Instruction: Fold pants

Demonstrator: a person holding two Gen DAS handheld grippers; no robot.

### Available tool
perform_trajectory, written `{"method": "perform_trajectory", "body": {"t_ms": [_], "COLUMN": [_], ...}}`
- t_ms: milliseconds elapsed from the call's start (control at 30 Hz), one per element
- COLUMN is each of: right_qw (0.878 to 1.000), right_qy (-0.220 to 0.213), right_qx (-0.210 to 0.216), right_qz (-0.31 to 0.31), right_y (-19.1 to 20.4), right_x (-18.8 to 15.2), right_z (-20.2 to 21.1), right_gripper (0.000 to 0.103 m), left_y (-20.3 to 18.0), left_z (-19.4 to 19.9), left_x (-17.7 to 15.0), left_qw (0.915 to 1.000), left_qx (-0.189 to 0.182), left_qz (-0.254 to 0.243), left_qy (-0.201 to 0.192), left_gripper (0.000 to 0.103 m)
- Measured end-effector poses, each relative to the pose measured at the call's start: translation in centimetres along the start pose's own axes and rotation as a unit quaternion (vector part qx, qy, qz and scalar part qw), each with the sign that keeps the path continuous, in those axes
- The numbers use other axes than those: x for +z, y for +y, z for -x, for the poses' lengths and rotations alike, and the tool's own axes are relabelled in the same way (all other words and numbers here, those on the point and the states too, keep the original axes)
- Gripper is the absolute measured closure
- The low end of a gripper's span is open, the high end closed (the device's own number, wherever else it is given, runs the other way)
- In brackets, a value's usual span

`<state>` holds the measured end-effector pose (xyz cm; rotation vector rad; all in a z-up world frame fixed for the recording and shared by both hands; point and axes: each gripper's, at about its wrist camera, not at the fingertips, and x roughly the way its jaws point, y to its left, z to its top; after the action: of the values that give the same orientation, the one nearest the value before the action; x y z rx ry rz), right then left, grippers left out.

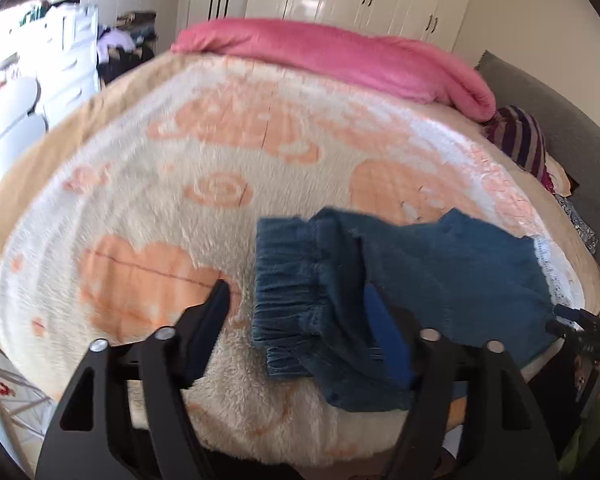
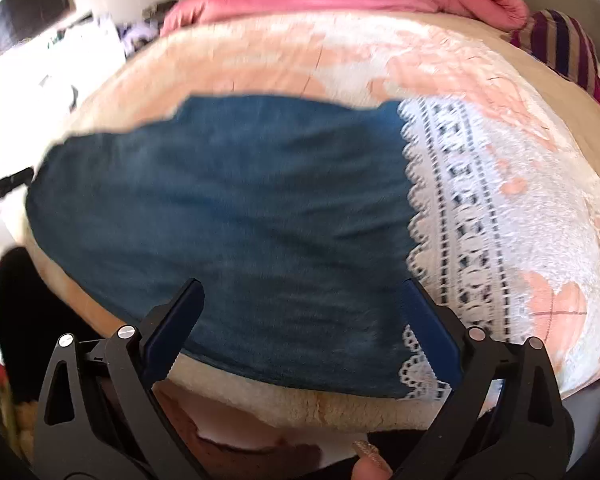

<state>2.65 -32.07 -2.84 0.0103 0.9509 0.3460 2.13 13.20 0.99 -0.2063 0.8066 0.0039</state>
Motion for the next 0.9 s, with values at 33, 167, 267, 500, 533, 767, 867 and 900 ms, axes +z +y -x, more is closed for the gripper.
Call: {"method": "perform_trajectory", "body": {"t_ms": [33, 167, 267, 500, 533, 767, 867, 900], "right_qw": [1.000, 1.000, 1.000, 0.996, 0.995, 0.992, 0.990, 0.990], "right_qy": [-0.005, -0.014, -0.030, -0.077, -0.076, -0.006, 0.017, 0.017], "right_qx": [0.002, 0.004, 0.005, -0.037, -0.031, 0.032, 0.054, 0.059], "right_qz": [-0.004, -0.007, -0.001, -0.036, -0.054, -0.124, -0.130, -0.130], "right_y": [-0.2, -0.6, -0.8, -6.2, -7.6, -13.5, -14.5, -14.6], "right_x": [0.1, 0.9, 1.4, 6.2, 7.4, 11.1, 11.1, 11.0], "right_z": [0.2, 0.4, 0.9, 2.4, 2.0, -4.7, -7.0, -7.4], "right_gripper": [0.010, 0.010, 0.010, 0.010, 0.013, 0.041, 0.044, 0.045], "left_y": [-0.6, -4.0, -7.4, -13.1, -13.9, -15.8, -15.8, -15.8], "left_z": [0.5, 0.5, -1.1, -6.6, -8.1, -16.3, -18.5, -19.1], "left_x": [0.4, 2.1, 3.2, 5.5, 5.9, 6.8, 6.5, 6.3], "left_qw": [1.0000, 0.9982, 0.9948, 0.9860, 0.9838, 0.9790, 0.9773, 0.9760], "left_qx": [-0.003, -0.041, -0.071, -0.130, -0.142, -0.159, -0.163, -0.170], "left_qz": [-0.008, -0.042, -0.073, -0.098, -0.100, -0.073, -0.062, -0.057], "left_qy": [-0.005, -0.013, -0.006, 0.035, 0.046, 0.105, 0.120, 0.124], "left_gripper": [0.030, 0.025, 0.022, 0.022, 0.022, 0.022, 0.022, 0.023]}}
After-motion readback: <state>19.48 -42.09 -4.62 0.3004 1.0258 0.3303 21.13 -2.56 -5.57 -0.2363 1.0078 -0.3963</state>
